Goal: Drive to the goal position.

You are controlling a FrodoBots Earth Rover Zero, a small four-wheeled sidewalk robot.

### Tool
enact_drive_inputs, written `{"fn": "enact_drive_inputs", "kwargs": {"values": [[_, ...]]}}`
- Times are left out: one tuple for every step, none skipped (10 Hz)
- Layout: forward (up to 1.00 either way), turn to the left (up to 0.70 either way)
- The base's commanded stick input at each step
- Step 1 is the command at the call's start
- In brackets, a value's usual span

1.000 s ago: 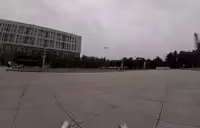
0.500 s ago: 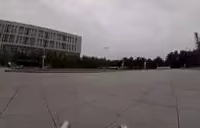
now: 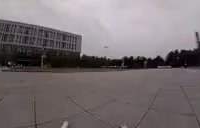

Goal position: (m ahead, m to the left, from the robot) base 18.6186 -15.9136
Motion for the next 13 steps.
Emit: {"fn": "enact_drive_inputs", "kwargs": {"values": [[0.7,0.0],[0.7,0.0],[0.7,0.0],[0.7,0.0],[0.7,0.0],[0.7,0.0],[0.7,0.0],[0.7,0.0],[0.7,0.0],[0.7,0.0],[0.7,0.0],[0.7,0.0],[0.7,0.0]]}}
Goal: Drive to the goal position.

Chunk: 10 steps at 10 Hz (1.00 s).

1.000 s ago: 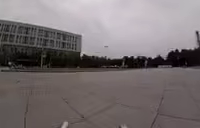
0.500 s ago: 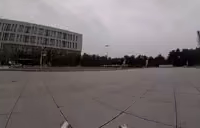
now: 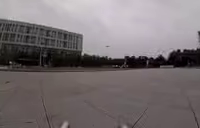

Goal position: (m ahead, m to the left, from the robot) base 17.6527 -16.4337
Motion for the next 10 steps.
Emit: {"fn": "enact_drive_inputs", "kwargs": {"values": [[0.7,0.0],[0.7,0.0],[0.7,0.0],[0.7,0.0],[0.7,0.0],[0.7,0.0],[0.7,0.0],[0.7,0.0],[0.7,0.0],[0.7,0.0]]}}
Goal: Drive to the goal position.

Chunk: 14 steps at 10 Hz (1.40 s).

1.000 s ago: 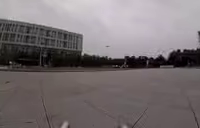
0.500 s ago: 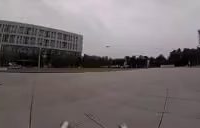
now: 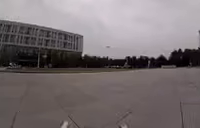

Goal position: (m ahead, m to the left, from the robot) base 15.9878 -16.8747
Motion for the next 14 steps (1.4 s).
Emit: {"fn": "enact_drive_inputs", "kwargs": {"values": [[0.7,0.0],[0.7,0.0],[0.7,0.0],[0.7,0.0],[0.7,0.0],[0.7,0.0],[0.7,0.0],[0.7,0.0],[0.7,0.0],[0.7,0.0],[0.7,0.0],[0.7,0.0],[0.7,0.0],[0.7,0.0]]}}
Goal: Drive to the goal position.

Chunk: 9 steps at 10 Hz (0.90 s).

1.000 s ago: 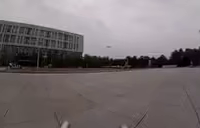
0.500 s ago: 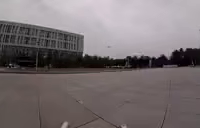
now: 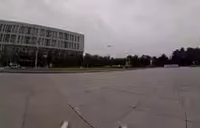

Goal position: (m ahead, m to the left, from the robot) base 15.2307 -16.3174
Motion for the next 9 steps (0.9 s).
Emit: {"fn": "enact_drive_inputs", "kwargs": {"values": [[0.7,0.0],[0.7,0.0],[0.7,0.0],[0.7,0.0],[0.7,0.0],[0.7,0.0],[0.7,0.0],[0.7,0.0],[0.7,0.0]]}}
